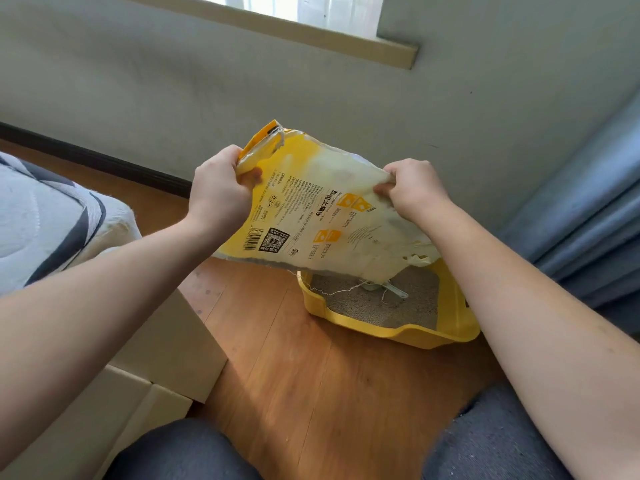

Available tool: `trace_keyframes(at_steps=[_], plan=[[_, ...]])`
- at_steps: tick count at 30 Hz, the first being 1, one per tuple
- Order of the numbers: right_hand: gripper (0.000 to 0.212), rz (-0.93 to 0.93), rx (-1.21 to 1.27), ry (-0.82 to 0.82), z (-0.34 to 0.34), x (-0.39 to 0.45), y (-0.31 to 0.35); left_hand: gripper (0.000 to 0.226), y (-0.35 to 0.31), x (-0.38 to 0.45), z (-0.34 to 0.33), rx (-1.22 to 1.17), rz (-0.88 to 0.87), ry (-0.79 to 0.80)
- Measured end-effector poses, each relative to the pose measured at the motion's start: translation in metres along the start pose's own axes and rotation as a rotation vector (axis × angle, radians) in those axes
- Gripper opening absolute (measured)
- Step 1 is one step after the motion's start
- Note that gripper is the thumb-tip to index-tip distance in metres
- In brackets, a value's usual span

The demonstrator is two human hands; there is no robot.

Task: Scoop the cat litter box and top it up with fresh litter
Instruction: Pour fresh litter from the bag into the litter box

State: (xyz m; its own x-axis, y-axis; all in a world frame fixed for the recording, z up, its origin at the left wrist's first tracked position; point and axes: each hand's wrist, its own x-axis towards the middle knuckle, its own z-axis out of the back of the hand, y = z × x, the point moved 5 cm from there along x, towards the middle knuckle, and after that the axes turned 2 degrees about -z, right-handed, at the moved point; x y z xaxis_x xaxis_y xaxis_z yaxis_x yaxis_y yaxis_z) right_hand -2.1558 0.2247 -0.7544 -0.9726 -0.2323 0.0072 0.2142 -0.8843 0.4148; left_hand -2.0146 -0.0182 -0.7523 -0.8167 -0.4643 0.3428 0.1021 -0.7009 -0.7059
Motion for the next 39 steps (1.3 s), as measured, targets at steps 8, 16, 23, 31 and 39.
trace_keyframes(at_steps=[8,16,23,31,39], plan=[[0.017,0.050,0.048,-0.042,0.004,-0.001,0.005,0.015,0.012,0.001,-0.002,-0.018,0.092,0.051],[0.015,0.137,0.051,-0.082,0.009,-0.003,0.016,0.011,0.013,0.000,0.003,-0.123,0.110,0.032],[0.016,0.219,0.035,-0.142,0.021,-0.009,0.029,0.020,0.006,0.001,0.007,-0.072,-0.006,-0.012],[0.019,0.437,-0.151,-0.199,0.017,-0.035,0.060,0.042,-0.041,-0.015,0.001,0.462,-0.616,-0.066],[0.015,0.648,-0.204,-0.225,0.000,-0.063,0.092,0.040,-0.047,-0.023,-0.019,0.550,-0.397,0.332]])
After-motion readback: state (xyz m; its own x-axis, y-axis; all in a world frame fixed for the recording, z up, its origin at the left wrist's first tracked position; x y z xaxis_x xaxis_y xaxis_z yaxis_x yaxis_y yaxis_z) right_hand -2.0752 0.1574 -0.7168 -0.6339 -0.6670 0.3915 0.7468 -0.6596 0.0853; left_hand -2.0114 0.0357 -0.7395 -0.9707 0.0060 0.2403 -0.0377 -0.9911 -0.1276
